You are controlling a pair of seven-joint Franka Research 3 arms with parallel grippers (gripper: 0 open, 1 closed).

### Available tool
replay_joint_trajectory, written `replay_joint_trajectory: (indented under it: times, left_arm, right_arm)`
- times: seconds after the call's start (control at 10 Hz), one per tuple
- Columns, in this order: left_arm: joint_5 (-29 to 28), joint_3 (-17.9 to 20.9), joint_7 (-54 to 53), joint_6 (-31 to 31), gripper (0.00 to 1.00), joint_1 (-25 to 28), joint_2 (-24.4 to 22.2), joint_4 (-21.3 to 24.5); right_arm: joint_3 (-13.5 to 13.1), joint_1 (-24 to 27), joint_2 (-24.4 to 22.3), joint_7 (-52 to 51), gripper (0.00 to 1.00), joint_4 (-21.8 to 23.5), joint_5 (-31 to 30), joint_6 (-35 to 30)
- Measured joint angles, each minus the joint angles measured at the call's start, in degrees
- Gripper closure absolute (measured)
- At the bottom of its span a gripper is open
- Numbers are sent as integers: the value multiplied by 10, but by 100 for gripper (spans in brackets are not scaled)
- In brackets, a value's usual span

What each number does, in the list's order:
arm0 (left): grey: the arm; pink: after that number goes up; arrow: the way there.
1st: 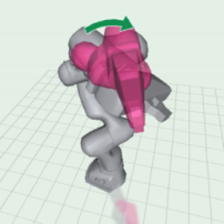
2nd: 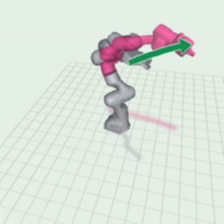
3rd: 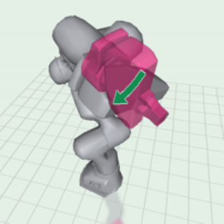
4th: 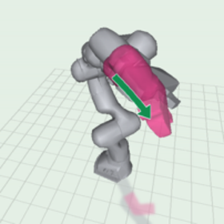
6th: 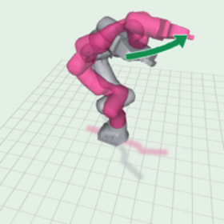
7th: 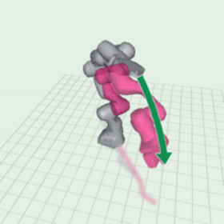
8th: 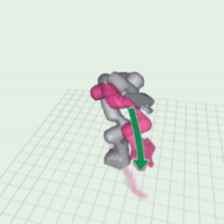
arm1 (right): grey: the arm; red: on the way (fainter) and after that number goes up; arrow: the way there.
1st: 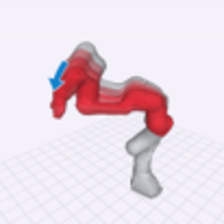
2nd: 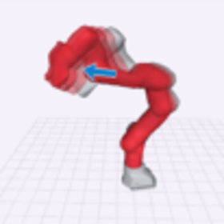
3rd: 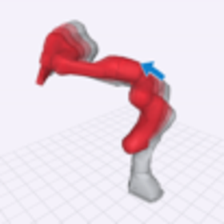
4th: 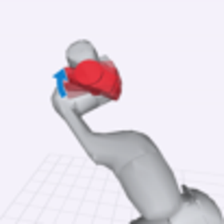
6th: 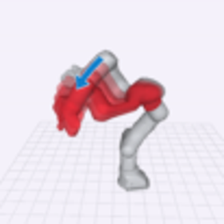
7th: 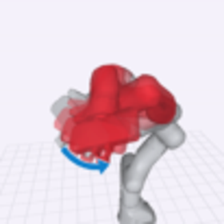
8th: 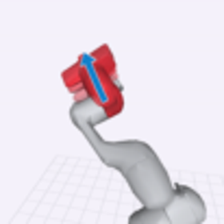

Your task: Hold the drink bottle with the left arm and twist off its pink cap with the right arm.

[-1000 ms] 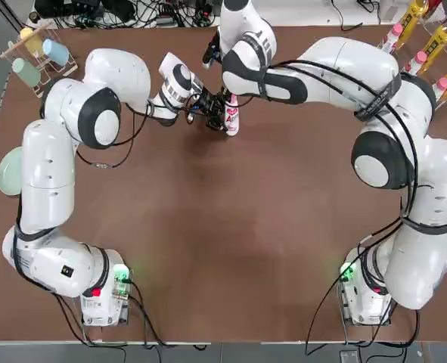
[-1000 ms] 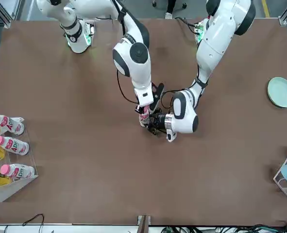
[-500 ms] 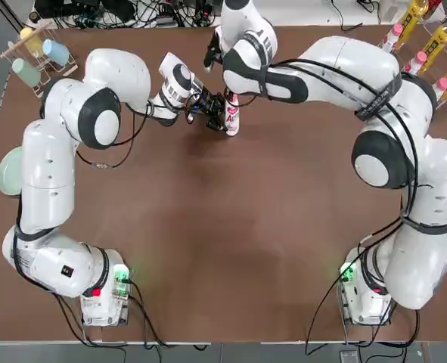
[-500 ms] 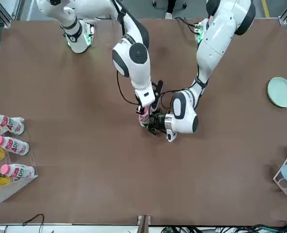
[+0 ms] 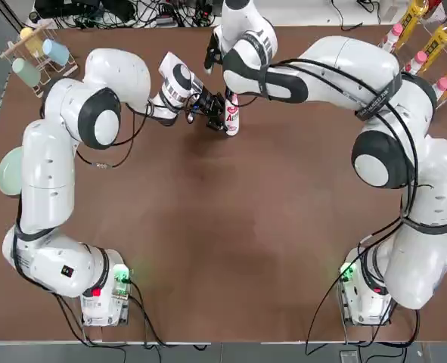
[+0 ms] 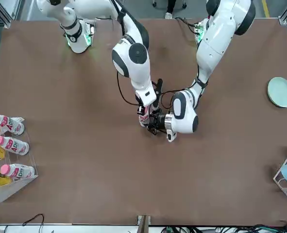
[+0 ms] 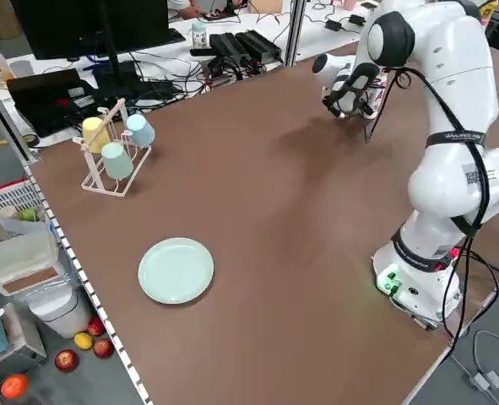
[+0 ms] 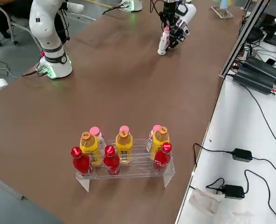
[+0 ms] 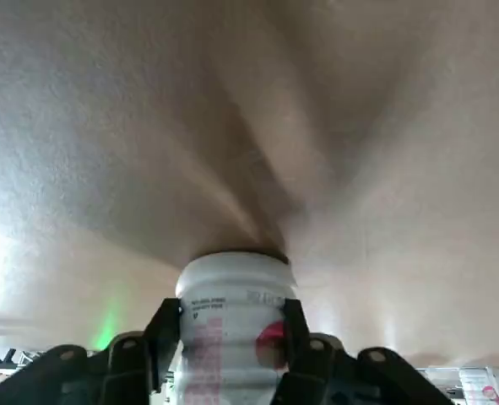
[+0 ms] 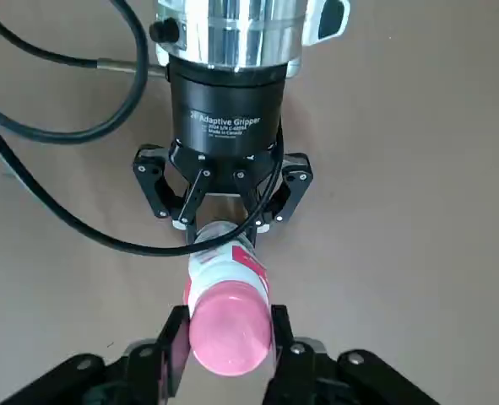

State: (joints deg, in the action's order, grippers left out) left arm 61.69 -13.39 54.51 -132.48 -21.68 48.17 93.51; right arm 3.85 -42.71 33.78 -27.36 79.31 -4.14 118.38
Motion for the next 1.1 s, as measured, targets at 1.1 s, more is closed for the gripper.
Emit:
replay_joint_trajectory:
  times: [1.1]
  left_arm:
    - [-4, 0, 7, 14, 45, 0, 0, -1]
  right_arm:
    - [-1, 2, -3, -1, 57, -5, 0, -41]
